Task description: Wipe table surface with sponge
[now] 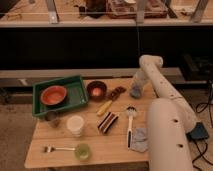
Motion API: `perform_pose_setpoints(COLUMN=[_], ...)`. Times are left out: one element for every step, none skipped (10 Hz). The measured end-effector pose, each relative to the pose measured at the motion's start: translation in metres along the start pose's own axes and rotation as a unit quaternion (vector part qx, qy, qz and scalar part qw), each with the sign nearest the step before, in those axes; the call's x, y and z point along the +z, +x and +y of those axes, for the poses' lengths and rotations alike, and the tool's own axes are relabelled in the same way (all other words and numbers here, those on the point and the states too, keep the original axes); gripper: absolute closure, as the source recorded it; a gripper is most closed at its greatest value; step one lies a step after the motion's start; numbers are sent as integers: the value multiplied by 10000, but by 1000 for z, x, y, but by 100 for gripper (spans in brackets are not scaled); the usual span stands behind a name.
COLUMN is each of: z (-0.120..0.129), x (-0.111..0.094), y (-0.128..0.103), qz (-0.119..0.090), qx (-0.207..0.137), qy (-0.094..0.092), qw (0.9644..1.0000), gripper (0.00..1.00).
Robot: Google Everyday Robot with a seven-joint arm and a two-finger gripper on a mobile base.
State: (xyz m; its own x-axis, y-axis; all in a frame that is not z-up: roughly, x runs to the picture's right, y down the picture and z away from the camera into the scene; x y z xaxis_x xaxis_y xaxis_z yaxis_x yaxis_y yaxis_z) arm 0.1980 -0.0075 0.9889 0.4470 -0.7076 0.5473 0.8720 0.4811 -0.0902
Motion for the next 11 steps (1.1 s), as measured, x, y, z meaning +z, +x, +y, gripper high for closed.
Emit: perform_pose_setpoints(z=[-10,-17,-18,-18,-14,-5,5,27,48,65,79], x=[3,6,7,9,10,9,8,5,1,-2,-5], y=[-13,-31,-40,-44,-46,-45,-43,-36,-30,-25,-20], qz=[-34,-85,-109,-130,-145,-143,-144,-152,-201,-247,-280], qx=[-191,-335,-373,-385,-381,-335,-309,-243,-154,-63,25], qy=[-7,7,-4,-13,-22,-41,-51,-52,-33,12,71], qw=[9998,9994,9992,9992,9992,9993,9994,9996,9997,9997,9996], gripper=[98,98,98,98,98,98,98,98,98,98,98])
